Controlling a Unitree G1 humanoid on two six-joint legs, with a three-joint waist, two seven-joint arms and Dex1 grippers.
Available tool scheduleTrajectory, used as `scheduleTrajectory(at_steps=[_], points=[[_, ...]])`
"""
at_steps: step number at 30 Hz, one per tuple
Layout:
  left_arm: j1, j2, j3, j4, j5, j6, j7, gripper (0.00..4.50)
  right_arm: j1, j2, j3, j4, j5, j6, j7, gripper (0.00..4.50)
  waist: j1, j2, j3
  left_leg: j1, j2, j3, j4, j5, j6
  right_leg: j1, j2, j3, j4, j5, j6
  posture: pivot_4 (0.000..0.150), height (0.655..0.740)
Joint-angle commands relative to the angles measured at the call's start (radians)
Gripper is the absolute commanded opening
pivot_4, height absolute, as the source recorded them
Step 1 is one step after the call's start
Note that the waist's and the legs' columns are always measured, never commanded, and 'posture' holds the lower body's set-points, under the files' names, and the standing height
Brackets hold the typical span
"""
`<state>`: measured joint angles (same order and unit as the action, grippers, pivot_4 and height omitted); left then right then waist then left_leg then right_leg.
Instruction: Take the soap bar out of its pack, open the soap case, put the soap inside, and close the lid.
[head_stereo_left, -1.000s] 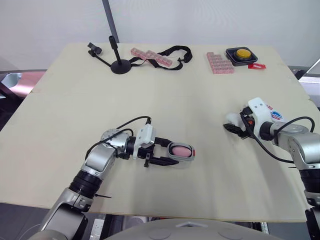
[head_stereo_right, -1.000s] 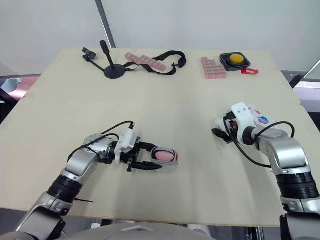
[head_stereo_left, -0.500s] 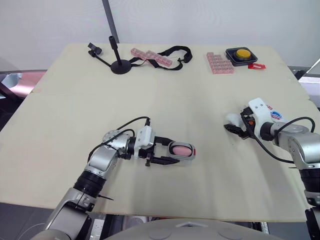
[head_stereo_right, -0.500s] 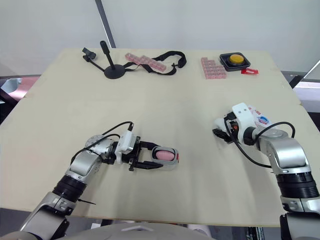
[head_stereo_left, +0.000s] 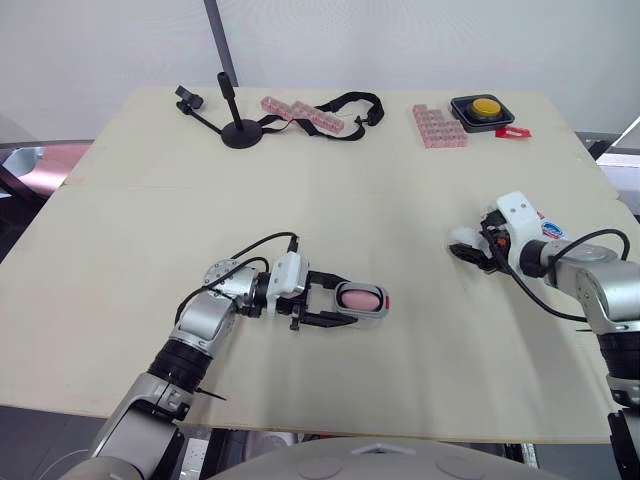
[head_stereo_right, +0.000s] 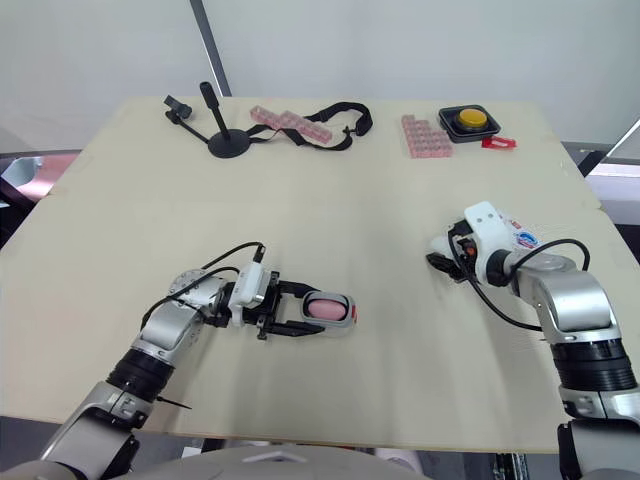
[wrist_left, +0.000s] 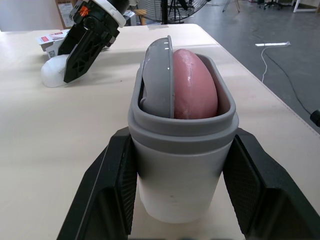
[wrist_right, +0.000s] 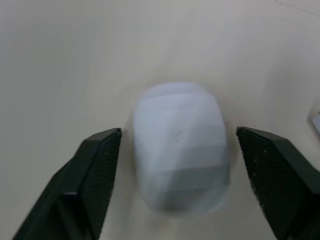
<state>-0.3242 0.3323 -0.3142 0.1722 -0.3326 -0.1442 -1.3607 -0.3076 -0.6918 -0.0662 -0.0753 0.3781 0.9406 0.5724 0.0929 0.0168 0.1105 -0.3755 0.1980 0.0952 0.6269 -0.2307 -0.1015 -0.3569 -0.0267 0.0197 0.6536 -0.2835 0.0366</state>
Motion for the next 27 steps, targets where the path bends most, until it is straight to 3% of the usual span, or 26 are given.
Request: scheduleTrajectory(at_steps=[1, 3, 9, 16, 21, 27], points=[[-0.003, 0.006, 0.004, -0.029, -0.001, 0.009, 0.004, 1.92, -0.01, -0.005, -0.024, -0.01, -0.004, -0.009, 0.0, 2.29, 0.0, 0.0, 0.0, 0.0, 0.0, 0.0, 0.0, 0.0, 0.0, 0.0, 0.0, 0.0, 0.0, 0.0, 0.0, 0.15, 0.74], [-0.003, 0.007, 0.005, -0.032, -0.002, 0.016, 0.006, 1.92, -0.007, -0.009, -0.02, -0.015, -0.005, -0.014, 0.005, 1.95, 0.001, 0.0, 0.0, 0.0, 0.0, 0.0, 0.0, 0.0, 0.0, 0.0, 0.0, 0.0, 0.0, 0.0, 0.0, 0.15, 0.74], [-0.003, 0.01, 0.007, -0.034, -0.003, 0.025, 0.005, 1.92, -0.007, -0.057, 0.007, -0.076, -0.008, -0.038, 0.059, 1.95, 0.001, 0.0, 0.0, 0.0, 0.0, 0.0, 0.0, 0.0, 0.0, 0.0, 0.0, 0.0, 0.0, 0.0, 0.0, 0.15, 0.74], [-0.015, 0.008, 0.014, -0.019, -0.006, 0.045, 0.008, 1.92, -0.032, -0.17, 0.01, -0.207, 0.041, -0.152, 0.263, 1.95, 0.001, 0.0, 0.0, -0.001, 0.0, 0.0, 0.0, 0.0, 0.0, 0.001, 0.0, 0.0, -0.001, 0.0, 0.0, 0.15, 0.74], [-0.026, 0.006, 0.02, 0.0, -0.001, 0.048, 0.014, 1.92, -0.08, -0.235, 0.028, -0.391, 0.171, -0.072, 0.394, 1.95, 0.0, 0.001, 0.0, 0.0, 0.001, 0.0, 0.0, 0.0, 0.0, 0.001, 0.001, 0.0, -0.001, 0.0, 0.0, 0.15, 0.74], [-0.077, -0.027, 0.045, 0.06, -0.003, 0.049, 0.057, 1.92, -0.161, -0.196, 0.121, -0.581, 0.283, 0.133, 0.32, 1.95, 0.007, 0.001, 0.0, 0.001, 0.001, 0.0, 0.001, 0.0, 0.0, 0.001, 0.001, 0.0, 0.0, 0.0, 0.0, 0.15, 0.74]])
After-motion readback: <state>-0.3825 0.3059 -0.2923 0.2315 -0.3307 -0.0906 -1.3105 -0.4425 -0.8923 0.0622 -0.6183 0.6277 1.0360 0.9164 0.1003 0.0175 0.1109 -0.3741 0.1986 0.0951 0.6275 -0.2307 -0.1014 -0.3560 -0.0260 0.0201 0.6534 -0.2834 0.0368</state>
